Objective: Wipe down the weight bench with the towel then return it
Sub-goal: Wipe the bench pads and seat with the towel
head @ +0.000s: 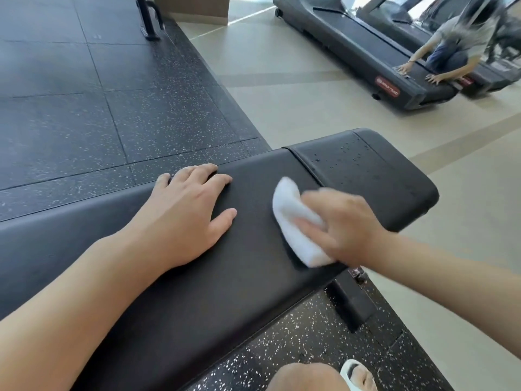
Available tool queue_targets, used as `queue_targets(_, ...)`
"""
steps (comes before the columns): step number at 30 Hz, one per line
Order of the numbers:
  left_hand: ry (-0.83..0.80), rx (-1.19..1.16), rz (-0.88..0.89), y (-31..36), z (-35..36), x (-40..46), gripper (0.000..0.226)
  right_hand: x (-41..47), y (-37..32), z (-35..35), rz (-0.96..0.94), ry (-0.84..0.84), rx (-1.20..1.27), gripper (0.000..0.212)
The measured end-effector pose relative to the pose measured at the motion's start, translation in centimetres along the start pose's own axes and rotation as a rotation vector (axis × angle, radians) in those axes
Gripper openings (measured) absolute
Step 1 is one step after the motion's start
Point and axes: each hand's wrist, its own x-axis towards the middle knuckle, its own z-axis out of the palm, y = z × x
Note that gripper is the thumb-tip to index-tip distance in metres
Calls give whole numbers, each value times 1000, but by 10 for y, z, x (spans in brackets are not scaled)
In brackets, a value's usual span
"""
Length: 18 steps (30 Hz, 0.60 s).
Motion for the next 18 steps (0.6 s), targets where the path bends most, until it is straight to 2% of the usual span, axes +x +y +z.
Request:
queue_targets(2,9,3,5,-1,0,0,79,50,16,16,64,78,-27,17)
queue_targets(5,18,3,10,-2,2,1,86,117,20,39,203,134,-65,31)
queue_targets(7,22,1,12,-2,1,1,86,135,11,45,225,134,-42,33)
queue_targets(11,25,1,19,-3,2,1,84,89,-10,31,67,131,84,23)
queue_targets(15,33,7,23,-5,3,1,84,52,-19,11,-127,-16,94,25)
queue_targets(18,43,5,20,-6,5,1,84,65,-13,12,-139,-17,172,29)
